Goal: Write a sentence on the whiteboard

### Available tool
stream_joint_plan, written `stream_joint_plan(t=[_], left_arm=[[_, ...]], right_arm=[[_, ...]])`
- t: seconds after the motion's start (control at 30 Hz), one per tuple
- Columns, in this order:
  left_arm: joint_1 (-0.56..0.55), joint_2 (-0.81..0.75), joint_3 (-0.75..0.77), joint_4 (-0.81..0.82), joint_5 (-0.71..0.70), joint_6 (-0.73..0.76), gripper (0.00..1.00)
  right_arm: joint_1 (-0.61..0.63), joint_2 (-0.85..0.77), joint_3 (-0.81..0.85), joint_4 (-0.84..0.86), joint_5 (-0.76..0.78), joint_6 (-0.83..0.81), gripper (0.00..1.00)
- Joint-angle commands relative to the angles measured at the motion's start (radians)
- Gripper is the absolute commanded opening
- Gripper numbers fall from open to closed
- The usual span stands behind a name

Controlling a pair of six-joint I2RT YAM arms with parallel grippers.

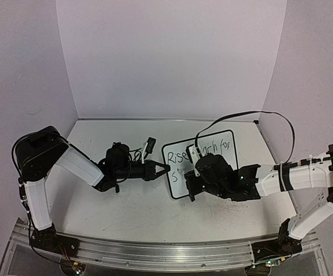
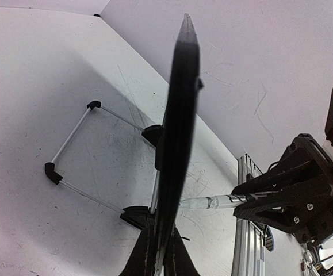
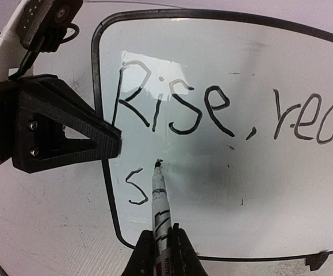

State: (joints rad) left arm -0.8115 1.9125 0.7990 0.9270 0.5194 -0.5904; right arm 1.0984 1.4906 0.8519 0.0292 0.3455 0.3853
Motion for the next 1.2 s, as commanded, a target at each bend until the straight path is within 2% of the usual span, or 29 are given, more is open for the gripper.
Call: stream_joint_plan(t=[0.0,0.57,0.9,1.17], left_arm=[[-0.005,-0.003,0.025,-0.033,0.007,-0.023,0.00],[-0.006,-0.005,0.027,-0.045,0.006,-0.017,0.00],[-0.006,-0.011,0.023,-0.054,0.004,-0.013,0.00],[-0.006,-0.012,0.025,-0.059,0.004,-0.011,0.00]], right_arm=[[0.004,-0.009,-0.029,-0.017,-0.006,0.024,0.00],[0.022,-0.013,-0.070,-0.028,-0.012,0.058,0.00],[0.022,-0.069,-0.048,-0.058,0.071,0.066,0.00],[0.022,-0.047,-0.021,0.037,-0.018,0.013,0.00]])
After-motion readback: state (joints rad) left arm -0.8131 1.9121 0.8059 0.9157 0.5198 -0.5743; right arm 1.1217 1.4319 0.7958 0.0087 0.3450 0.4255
